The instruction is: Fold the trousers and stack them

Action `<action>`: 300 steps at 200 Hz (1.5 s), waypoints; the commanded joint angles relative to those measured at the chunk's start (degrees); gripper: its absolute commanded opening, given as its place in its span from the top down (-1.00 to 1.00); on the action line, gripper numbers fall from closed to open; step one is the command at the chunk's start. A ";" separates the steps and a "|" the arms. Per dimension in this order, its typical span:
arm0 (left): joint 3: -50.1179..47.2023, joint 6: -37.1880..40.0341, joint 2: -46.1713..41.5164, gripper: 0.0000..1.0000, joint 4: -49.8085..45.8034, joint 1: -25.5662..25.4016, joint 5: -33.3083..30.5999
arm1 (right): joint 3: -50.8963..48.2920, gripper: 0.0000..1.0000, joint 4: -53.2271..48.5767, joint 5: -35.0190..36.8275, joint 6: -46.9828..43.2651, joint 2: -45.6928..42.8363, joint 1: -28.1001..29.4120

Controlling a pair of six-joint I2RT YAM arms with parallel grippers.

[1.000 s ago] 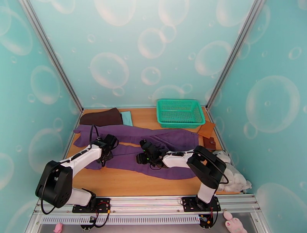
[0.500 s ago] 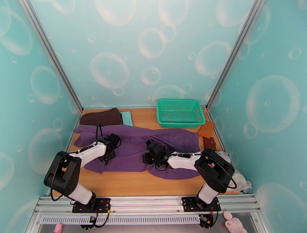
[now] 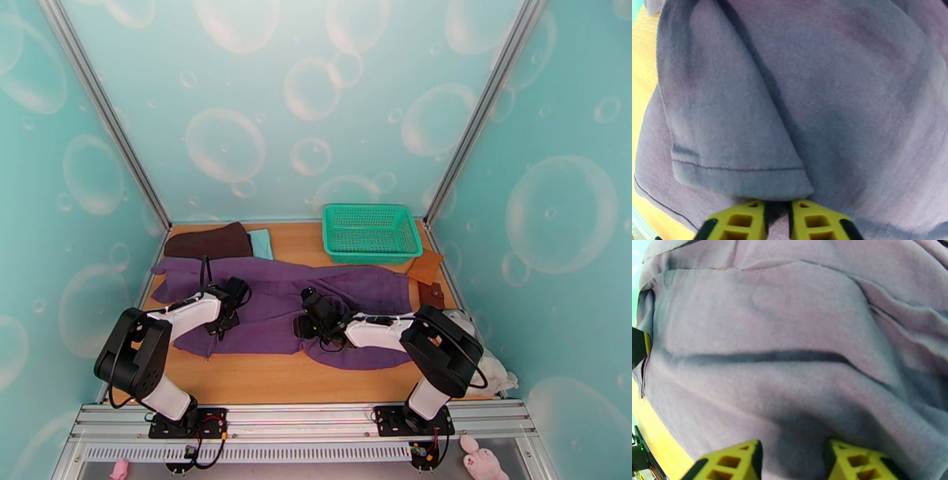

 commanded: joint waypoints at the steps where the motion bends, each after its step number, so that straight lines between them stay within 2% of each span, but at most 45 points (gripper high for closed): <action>1: -1.02 -0.61 -1.28 0.70 -0.84 1.04 -1.13 | -2.41 0.04 -8.89 2.68 1.40 1.97 -0.08; 48: -1.47 -0.39 -4.80 1.00 -1.34 3.37 -2.61 | -3.16 0.04 -9.09 3.48 1.62 1.44 -0.13; 78: -1.64 -0.46 -9.46 1.00 -2.21 4.95 -3.55 | -3.16 0.04 -8.85 3.31 1.49 1.84 -0.17; 89: -1.85 0.77 -10.39 0.75 -1.29 5.33 -1.93 | -3.09 0.04 -8.56 3.14 1.40 2.00 -0.11; 102: -2.56 2.75 -10.74 0.61 0.97 5.34 1.95 | -2.91 0.04 -8.45 2.96 1.33 2.21 -0.12; 126: -4.33 5.32 -10.31 0.46 5.03 5.34 8.80 | -2.64 0.04 -8.12 2.70 1.18 2.67 -0.01; 139: -4.87 5.26 -9.64 0.39 5.70 5.34 9.06 | -2.52 0.04 -8.10 2.55 1.20 2.76 0.17; 222: -3.87 4.83 -6.09 0.34 8.21 4.72 8.70 | -2.38 0.03 -7.36 2.25 1.07 4.10 0.87; 268: -2.01 -0.34 -3.99 0.33 8.27 4.64 4.83 | -2.02 0.03 -7.07 2.16 1.05 5.27 1.57; 300: -3.50 -3.80 -4.45 0.35 12.53 4.48 6.68 | -1.97 0.03 -6.78 1.81 0.96 6.12 1.98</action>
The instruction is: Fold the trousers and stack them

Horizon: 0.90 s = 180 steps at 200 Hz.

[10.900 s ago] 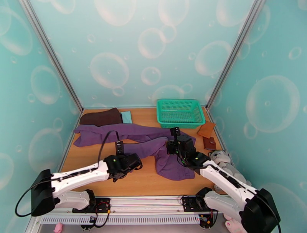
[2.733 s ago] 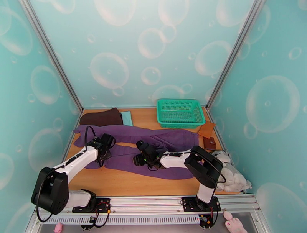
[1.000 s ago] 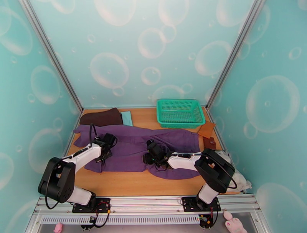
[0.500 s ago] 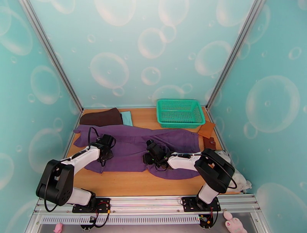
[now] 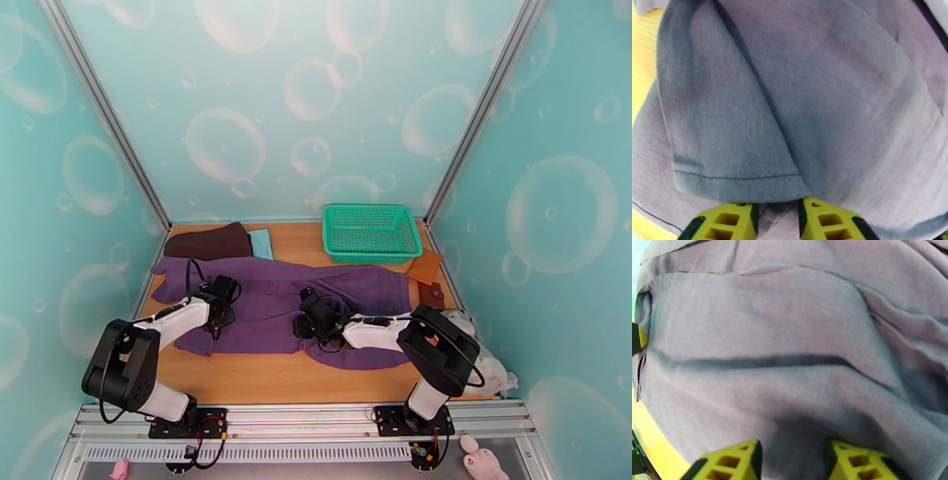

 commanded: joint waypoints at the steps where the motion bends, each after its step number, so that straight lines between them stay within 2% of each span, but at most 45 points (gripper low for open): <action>1: -0.13 -4.03 0.01 0.35 4.61 -0.27 0.23 | -2.26 0.03 -8.01 -1.16 0.98 4.82 0.53; 62: -0.76 -9.41 -2.96 0.36 6.03 -1.12 -1.46 | -2.15 0.03 -7.92 -1.25 0.65 5.62 0.77; 124: 1.65 -10.54 4.11 0.38 1.97 -1.03 -3.96 | -3.45 0.03 -7.34 -1.07 0.89 5.43 0.77; 180: 2.25 -9.94 2.21 0.74 -1.61 -1.12 -7.13 | -3.36 0.03 -6.78 -1.41 0.63 6.63 0.66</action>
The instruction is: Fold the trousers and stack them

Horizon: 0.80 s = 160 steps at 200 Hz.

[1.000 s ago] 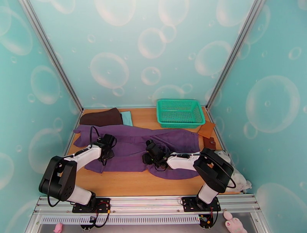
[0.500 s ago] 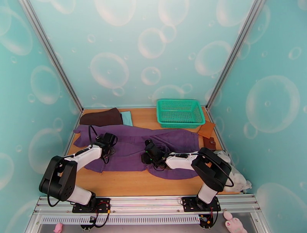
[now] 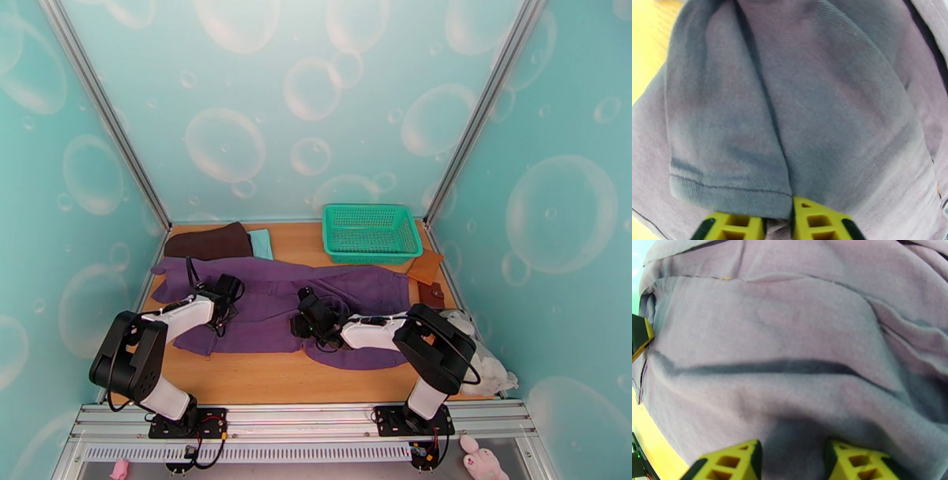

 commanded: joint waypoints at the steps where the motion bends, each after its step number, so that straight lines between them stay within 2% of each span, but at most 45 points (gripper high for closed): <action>1: 1.51 0.12 -1.12 0.75 -4.38 -0.31 -2.98 | -3.45 0.03 -9.86 -1.83 0.65 5.25 0.26; 32: 2.48 2.62 -6.40 0.96 -12.57 0.16 -8.52 | -4.79 0.03 -9.32 -1.75 0.83 4.02 -0.74; 68: 7.42 3.79 -10.38 0.97 -26.75 2.90 -15.94 | -6.63 0.07 -9.77 -1.49 1.41 1.71 -1.49; 98: 10.22 10.92 -12.37 1.00 -23.41 6.10 -8.26 | -9.50 0.09 -9.73 -2.10 3.08 -0.11 -1.63; 132: 17.19 16.00 -12.09 1.00 -29.85 11.58 -13.62 | -13.36 0.07 -9.15 -2.58 5.23 -3.10 -0.95; 148: 18.39 17.59 -12.49 1.00 -33.15 14.98 -18.29 | -14.40 0.07 -9.24 -2.53 5.97 -4.00 -0.12; 160: 19.51 19.11 -13.11 1.00 -33.20 18.31 -17.13 | -14.64 0.07 -9.37 -2.37 6.36 -4.55 0.85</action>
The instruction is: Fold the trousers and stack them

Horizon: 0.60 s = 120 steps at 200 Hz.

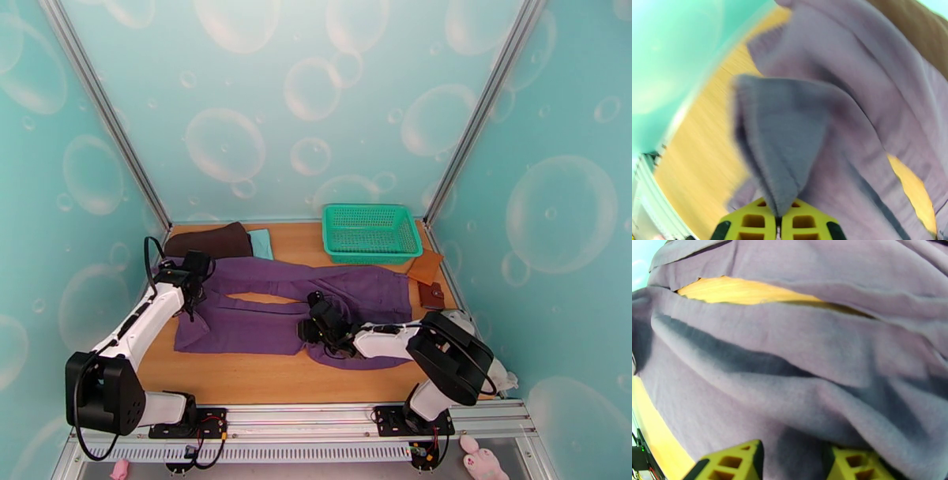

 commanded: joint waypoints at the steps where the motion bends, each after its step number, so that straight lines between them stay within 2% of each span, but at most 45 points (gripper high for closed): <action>1: 2.49 5.21 -1.48 1.00 -5.70 4.94 -3.96 | -4.84 0.07 -14.71 -1.01 3.76 2.43 1.63; 35: 5.64 7.74 2.16 0.94 -7.57 9.72 -6.12 | -4.00 0.06 -13.16 -1.59 1.93 1.27 7.01; 52: 6.11 8.52 5.25 0.94 -7.64 13.02 -10.99 | -2.10 0.05 -12.30 -2.76 0.23 2.64 10.11; 65: 6.19 9.53 6.73 0.95 -6.35 15.79 -12.31 | 0.32 0.05 -12.69 -3.67 0.08 4.86 12.14; 82: 6.59 8.11 9.51 0.96 -7.55 18.16 -16.99 | 3.18 0.04 -13.00 -4.42 1.25 8.06 14.29; 94: 5.20 9.67 10.25 0.94 -5.88 20.30 -20.63 | 4.90 0.04 -12.98 -5.11 2.38 9.74 15.62; 120: 2.97 12.78 9.78 0.91 -0.51 26.58 -21.11 | 8.04 -0.03 -11.37 -8.40 2.28 12.06 18.05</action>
